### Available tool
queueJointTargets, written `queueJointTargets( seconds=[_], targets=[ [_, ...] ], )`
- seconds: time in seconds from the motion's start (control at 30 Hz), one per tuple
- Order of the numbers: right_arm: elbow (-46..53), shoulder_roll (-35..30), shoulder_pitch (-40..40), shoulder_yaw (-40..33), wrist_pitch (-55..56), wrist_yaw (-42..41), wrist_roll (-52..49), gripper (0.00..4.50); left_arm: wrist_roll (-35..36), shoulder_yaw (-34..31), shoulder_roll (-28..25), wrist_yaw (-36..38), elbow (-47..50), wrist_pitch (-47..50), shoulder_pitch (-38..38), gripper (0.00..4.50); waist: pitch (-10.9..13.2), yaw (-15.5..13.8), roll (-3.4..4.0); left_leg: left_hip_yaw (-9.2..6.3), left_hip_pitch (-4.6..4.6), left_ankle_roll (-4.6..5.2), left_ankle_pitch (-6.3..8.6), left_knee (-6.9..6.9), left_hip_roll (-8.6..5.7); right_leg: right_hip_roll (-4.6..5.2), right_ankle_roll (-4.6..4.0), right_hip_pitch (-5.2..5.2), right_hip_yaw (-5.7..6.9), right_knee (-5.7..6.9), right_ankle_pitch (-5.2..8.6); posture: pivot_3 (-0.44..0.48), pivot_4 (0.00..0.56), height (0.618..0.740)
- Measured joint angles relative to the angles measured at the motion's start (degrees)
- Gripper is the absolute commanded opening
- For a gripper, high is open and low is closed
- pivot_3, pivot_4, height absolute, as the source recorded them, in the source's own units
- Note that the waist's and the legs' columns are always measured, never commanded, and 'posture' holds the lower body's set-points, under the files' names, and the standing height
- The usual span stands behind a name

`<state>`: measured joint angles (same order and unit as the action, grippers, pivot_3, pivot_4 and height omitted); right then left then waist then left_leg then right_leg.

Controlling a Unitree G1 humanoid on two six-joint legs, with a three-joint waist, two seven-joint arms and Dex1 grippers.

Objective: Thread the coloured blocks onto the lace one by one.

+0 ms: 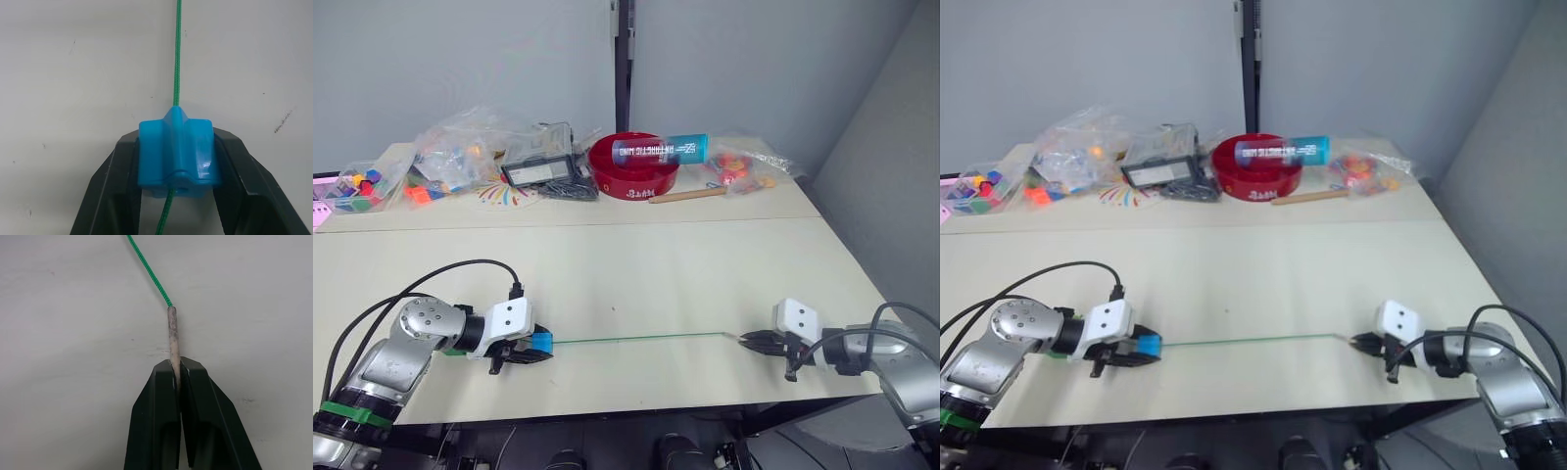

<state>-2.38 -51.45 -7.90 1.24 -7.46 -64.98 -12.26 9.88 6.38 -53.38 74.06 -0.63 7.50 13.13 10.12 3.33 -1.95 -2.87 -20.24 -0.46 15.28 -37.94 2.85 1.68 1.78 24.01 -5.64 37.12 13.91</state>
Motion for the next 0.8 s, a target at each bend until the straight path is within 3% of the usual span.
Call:
queueJointTargets(
  seconds=[0.33,0.4,0.6,0.8],
  targets=[
    [0.93,0.71,-2.42,2.22,-0.24,-1.27,0.92,0.00,0.14,-0.98,-1.79,3.04,-3.51,-2.32,0.15,1.39,-0.11,0.89,0.20,0.01,0.00,0.01,0.00,0.04,0.04,-0.06,0.01,0.02,-0.02,0.01,0.01,0.000,0.150,0.731],
    [0.80,1.66,-4.82,4.38,-0.19,-2.15,2.17,0.00,0.13,-0.90,-2.13,3.83,-4.30,-2.60,0.55,2.41,-0.11,1.13,0.20,0.02,0.00,0.01,0.00,0.07,0.11,-0.15,0.01,0.02,-0.05,0.01,0.02,0.000,0.150,0.731],
    [-2.56,4.65,-10.76,7.74,0.14,-3.61,4.34,0.00,0.12,-0.80,-2.42,5.53,-5.47,-3.92,1.01,4.32,-0.12,0.81,0.20,0.00,0.04,0.01,0.00,0.09,0.11,-0.15,-0.03,0.06,-0.05,0.03,0.00,0.000,0.150,0.731],
    [-3.59,5.79,-11.60,7.94,0.68,-3.62,4.54,0.00,0.12,-1.10,-3.18,5.19,-4.34,-3.37,0.46,4.46,-0.12,0.81,0.20,0.01,0.02,0.01,0.00,0.08,0.11,-0.15,-0.09,0.10,-0.05,0.04,-0.03,0.000,0.150,0.731]
  ],
)
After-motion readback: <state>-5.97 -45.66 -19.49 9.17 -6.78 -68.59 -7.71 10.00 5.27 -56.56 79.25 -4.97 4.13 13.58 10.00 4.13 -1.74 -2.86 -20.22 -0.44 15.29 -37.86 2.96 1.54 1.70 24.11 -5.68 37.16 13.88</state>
